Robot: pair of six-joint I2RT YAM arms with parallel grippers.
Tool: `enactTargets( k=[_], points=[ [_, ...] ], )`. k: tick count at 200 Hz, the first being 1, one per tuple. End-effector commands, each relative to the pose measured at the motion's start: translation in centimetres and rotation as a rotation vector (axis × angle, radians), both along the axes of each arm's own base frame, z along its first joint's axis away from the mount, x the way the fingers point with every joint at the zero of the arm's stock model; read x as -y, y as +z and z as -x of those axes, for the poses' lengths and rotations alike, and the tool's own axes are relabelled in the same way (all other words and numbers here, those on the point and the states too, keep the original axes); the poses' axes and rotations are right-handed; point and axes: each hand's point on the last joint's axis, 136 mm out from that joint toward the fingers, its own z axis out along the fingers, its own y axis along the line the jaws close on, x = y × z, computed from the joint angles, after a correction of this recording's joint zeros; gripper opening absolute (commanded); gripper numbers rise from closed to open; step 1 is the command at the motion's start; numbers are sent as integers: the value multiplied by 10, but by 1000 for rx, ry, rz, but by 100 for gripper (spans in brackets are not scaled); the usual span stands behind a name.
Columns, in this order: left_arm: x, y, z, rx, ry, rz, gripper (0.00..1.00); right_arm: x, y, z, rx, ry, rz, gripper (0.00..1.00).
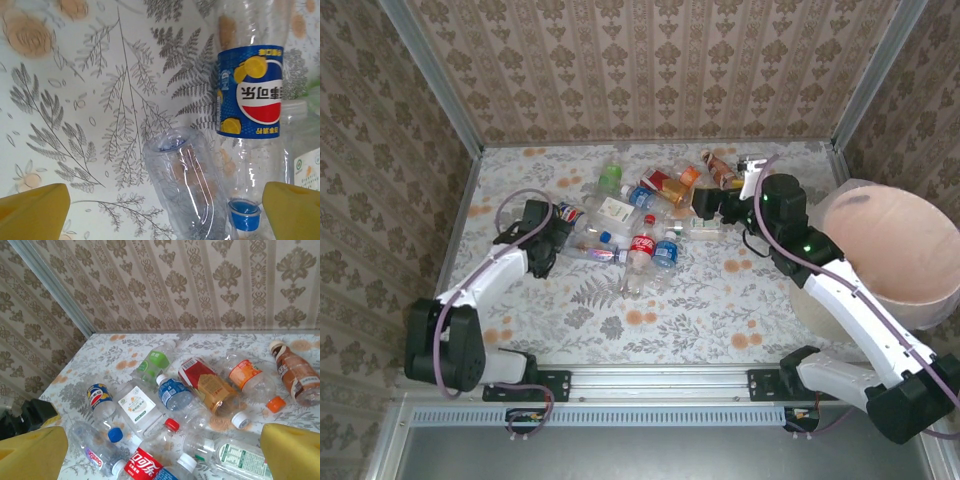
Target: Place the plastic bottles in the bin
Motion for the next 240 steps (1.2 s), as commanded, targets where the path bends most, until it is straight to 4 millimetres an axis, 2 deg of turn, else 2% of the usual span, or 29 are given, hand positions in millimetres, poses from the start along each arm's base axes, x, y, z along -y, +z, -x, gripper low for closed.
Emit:
enactTargets(
  k=[1,29,64,108,136,151,204,240],
  points=[
    [11,-9,-6,-52,64,96,100,-4,15,3,50,9,-40,100],
    [20,-23,-16,-86,78,137,100,-4,11,5,44,-1,-32,100],
    [30,-37,-26,-105,85,177,94,-9,-2,5,32,3,-35,100],
    [32,-46,-29,-111,95,168,84,-26,-17,1,-11,48,35,100],
    [29,-51,-31,-104,91,143,71,-39,-25,0,-20,80,49,100],
    [25,-53,-31,-95,101,118,69,-44,-29,-1,-28,87,52,100],
    [21,-48,-35,-2,86,97,60,-57,-28,-6,-15,93,-5,100],
    [17,-30,-34,78,-25,30,57,-50,-24,-9,27,51,-9,100]
  ],
)
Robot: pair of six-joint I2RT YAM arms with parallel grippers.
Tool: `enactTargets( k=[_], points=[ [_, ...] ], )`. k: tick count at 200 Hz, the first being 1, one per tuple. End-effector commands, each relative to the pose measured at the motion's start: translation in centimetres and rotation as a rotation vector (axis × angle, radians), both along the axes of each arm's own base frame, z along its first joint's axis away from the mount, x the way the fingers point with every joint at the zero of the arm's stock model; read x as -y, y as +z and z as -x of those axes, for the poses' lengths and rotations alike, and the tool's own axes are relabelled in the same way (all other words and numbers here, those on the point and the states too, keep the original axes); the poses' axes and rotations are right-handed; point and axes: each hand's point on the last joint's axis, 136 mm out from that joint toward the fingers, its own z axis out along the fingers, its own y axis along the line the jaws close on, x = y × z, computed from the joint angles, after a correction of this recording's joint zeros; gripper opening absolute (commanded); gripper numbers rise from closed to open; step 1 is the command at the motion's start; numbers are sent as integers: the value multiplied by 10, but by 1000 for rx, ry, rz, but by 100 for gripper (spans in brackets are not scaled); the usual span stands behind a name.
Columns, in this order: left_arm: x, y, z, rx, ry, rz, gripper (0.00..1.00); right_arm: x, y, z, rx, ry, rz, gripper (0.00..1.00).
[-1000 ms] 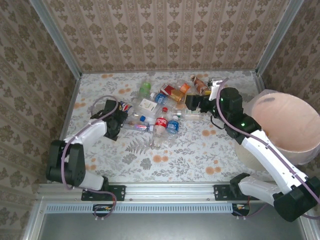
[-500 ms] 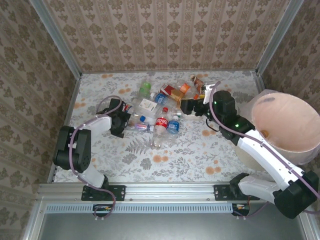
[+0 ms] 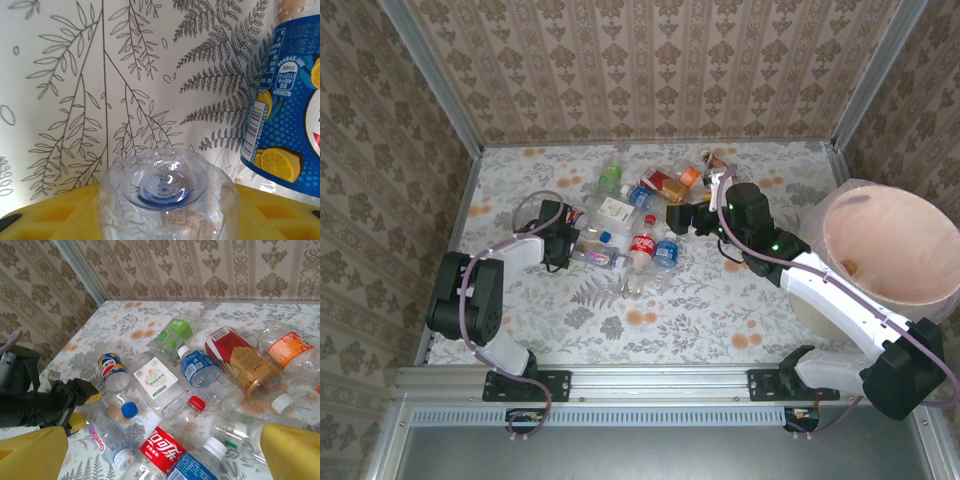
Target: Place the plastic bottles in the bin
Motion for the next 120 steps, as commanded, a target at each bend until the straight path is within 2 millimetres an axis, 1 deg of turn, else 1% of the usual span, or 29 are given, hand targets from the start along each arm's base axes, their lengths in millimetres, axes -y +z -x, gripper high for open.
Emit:
enactTargets(
  k=[1,28,43,67,80,102,120],
  points=[
    [-4,20,-3,97,-79,-67,57,3,19,-5,77,-43,-39,100],
    [-7,39,-3,208,-150,-101,58,5,23,-7,114,-50,-44,100],
    [-9,55,-4,280,-187,-128,58,3,23,-8,125,-41,-43,100],
    [-7,95,-8,404,-278,-193,58,-3,17,-13,108,-28,-48,100],
    [0,121,-12,485,-347,-215,57,-10,13,-15,96,-8,-59,100],
    [23,164,-17,631,-488,-222,56,-24,9,-16,74,52,-86,100],
    [41,192,-19,723,-574,-212,56,-44,4,-12,40,152,-115,100]
  ],
)
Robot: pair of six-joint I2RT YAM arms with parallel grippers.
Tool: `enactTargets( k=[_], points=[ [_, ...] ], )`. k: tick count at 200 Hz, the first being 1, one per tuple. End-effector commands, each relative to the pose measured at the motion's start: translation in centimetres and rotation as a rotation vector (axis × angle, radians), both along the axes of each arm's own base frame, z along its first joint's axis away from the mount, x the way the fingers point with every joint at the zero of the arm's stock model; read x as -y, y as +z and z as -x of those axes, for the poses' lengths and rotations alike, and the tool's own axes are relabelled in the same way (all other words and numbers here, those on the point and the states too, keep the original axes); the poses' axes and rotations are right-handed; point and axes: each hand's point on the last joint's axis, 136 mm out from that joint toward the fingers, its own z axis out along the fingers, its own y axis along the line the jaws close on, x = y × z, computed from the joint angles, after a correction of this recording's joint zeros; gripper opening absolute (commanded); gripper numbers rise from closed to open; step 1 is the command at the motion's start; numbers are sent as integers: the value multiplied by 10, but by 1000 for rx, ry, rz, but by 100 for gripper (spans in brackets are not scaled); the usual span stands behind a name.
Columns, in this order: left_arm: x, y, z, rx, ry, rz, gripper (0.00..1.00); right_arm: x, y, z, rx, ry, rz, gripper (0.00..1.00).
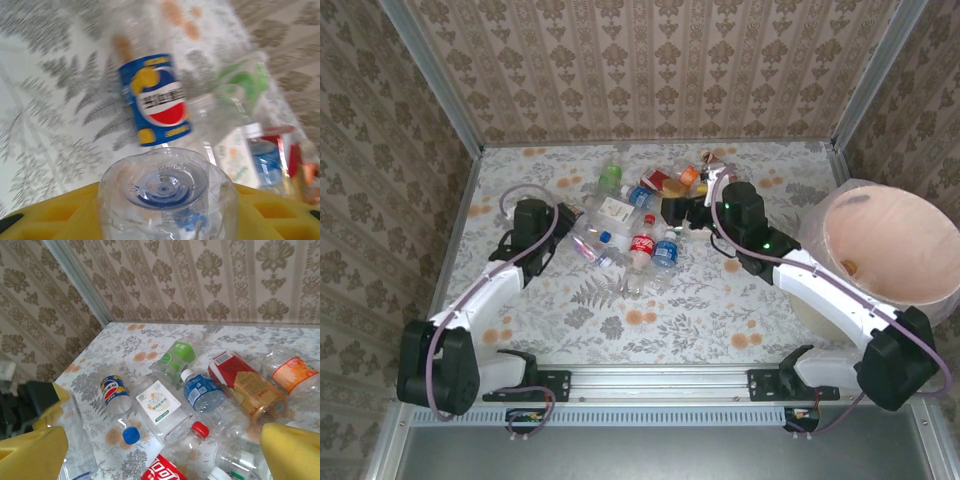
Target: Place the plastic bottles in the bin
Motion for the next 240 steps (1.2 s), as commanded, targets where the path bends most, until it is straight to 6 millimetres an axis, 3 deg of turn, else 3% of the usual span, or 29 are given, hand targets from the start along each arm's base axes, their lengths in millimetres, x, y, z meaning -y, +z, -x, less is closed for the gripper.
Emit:
enactTargets(
  k=[1,32,49,53,108,130,133,147,185,240],
  points=[
    [30,61,-9,204,-195,-41,55,-29,9,6,-6,140,-71,100],
    [74,97,-8,312,-377,3,54,-58,10,16,-42,296,-132,100],
    [95,107,-7,344,-451,27,54,-69,18,23,-40,364,-164,100],
    [100,110,-7,353,-466,38,54,-74,9,21,-64,377,-160,100],
    [152,134,-2,429,-634,146,54,-96,4,14,-109,424,-200,100],
    [156,137,-5,442,-643,162,53,-96,-2,5,-147,380,-183,100],
    [165,138,1,444,-667,170,53,-96,-3,3,-153,376,-181,100],
    [170,139,2,456,-679,189,53,-97,-9,0,-176,360,-176,100],
    [178,143,4,475,-706,204,53,-108,-18,4,-222,404,-179,97],
    [178,142,4,479,-704,204,53,-106,-27,1,-235,368,-165,66]
  ],
)
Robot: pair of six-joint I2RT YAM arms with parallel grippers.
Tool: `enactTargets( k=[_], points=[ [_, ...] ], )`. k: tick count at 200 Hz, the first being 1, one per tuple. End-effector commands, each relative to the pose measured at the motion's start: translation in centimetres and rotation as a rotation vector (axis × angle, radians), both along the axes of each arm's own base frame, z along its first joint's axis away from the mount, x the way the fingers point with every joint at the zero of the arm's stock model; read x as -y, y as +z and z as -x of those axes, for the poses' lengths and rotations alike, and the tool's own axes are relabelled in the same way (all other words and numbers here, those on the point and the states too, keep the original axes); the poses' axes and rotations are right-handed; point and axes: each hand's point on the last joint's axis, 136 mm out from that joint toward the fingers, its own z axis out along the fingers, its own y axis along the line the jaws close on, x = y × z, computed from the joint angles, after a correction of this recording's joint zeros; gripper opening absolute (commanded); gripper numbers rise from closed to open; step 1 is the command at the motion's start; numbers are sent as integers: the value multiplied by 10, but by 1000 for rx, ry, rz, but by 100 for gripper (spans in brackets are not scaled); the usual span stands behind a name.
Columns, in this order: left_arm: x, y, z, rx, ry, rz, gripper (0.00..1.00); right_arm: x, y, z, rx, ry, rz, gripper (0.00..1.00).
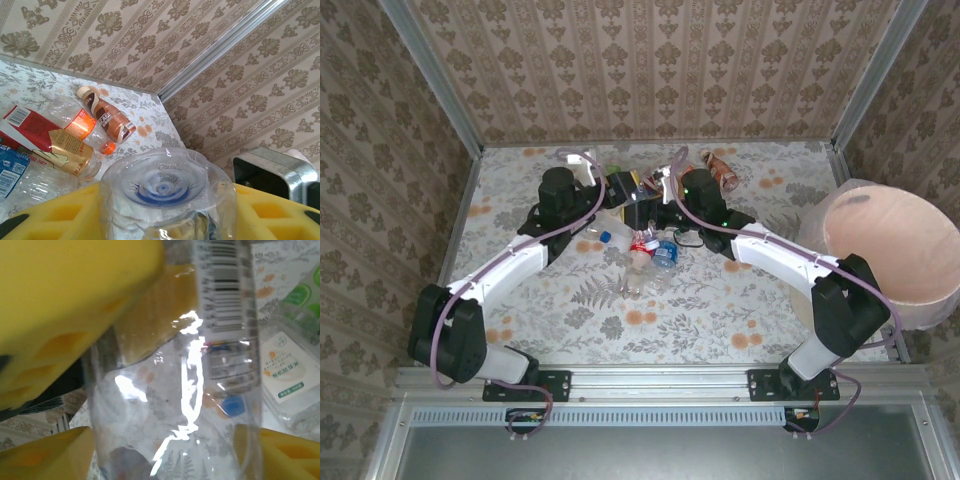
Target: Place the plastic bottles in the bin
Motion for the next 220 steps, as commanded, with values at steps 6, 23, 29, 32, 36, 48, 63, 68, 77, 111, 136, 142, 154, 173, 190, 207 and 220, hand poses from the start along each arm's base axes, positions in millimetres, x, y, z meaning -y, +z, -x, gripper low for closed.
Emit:
enactTargets(
  k=[6,23,29,32,36,48,63,68,77,111,136,142,154,173,190,207,220],
  points=[
    [5,22,0,54,-19,40,53,-1,3,-2,1,-10,4,63],
    [5,22,0,51,-20,38,53,1,1,-4,-11,-23,17,58],
    [5,22,0,51,-22,38,52,0,1,-4,-13,-22,19,57],
    [6,21,0,49,-22,37,52,0,1,-5,-14,-23,19,56],
    [6,21,0,50,-23,38,52,1,0,-5,-15,-24,21,55],
    [6,22,0,49,-25,38,52,2,0,-6,-17,-32,27,53],
    [6,22,1,48,-26,36,53,3,-2,-6,-20,-42,38,52],
    [6,22,1,45,-26,35,54,4,-1,-7,-21,-46,43,51],
    [5,22,1,39,-26,31,62,6,-2,-7,-25,-54,56,50],
    [-19,24,-9,-1,14,16,100,26,-8,-11,-25,-126,169,47],
    [-39,24,-12,26,63,3,100,50,-8,-13,-27,-187,261,47],
    [-43,23,-12,29,78,-7,100,58,-6,-14,-23,-208,282,47],
    [-53,14,-15,3,128,-21,100,71,-1,-15,-15,-240,325,47],
    [-68,1,-19,-37,201,-20,100,94,14,-15,18,-287,386,47],
    [-75,-6,-20,-34,235,-29,100,115,31,-14,44,-331,433,47],
    [-76,-11,-21,-47,240,-59,100,134,48,-12,60,-362,453,46],
    [-75,-15,-21,-61,234,-82,100,148,73,-8,106,-391,437,46]
  ],
)
